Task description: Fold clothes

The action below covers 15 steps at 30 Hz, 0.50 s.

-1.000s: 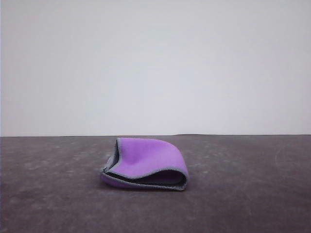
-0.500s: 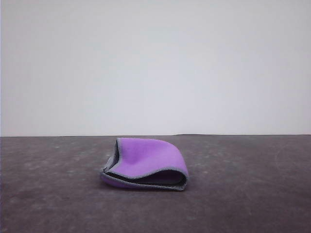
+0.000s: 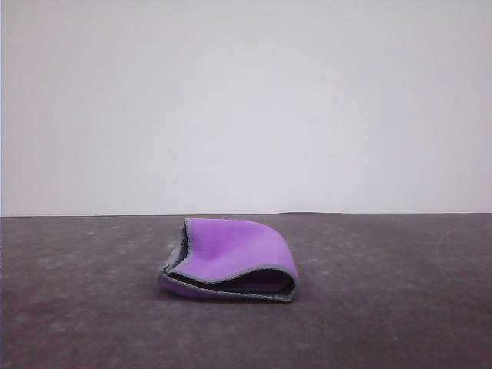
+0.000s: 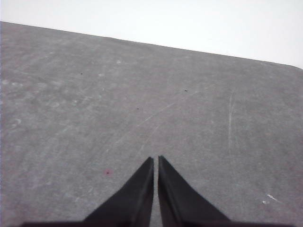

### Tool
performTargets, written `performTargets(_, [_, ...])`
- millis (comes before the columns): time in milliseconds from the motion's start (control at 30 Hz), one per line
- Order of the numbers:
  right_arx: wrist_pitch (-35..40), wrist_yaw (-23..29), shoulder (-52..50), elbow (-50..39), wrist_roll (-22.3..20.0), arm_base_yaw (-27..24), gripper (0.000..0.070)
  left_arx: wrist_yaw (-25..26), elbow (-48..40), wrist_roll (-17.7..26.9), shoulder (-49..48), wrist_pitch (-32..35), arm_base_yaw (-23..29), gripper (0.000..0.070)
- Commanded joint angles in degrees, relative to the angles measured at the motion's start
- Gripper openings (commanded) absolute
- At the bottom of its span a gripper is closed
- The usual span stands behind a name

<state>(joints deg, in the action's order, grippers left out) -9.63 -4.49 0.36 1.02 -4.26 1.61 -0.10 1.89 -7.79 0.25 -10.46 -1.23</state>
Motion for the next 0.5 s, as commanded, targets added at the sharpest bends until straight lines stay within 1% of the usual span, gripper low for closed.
performTargets(0, [0.6,0.1,-0.2,-0.3,0.6,0.1,0.0010,-0.1,-1.2,-0.5,-0.1,-0.2,0.1,0.0016])
performTargets(467, [0.6,0.0,-0.2,-0.3,0.6,0.1,0.0011,-0.1,-1.2,-0.5,-0.1,-0.2,0.1,0.0016])
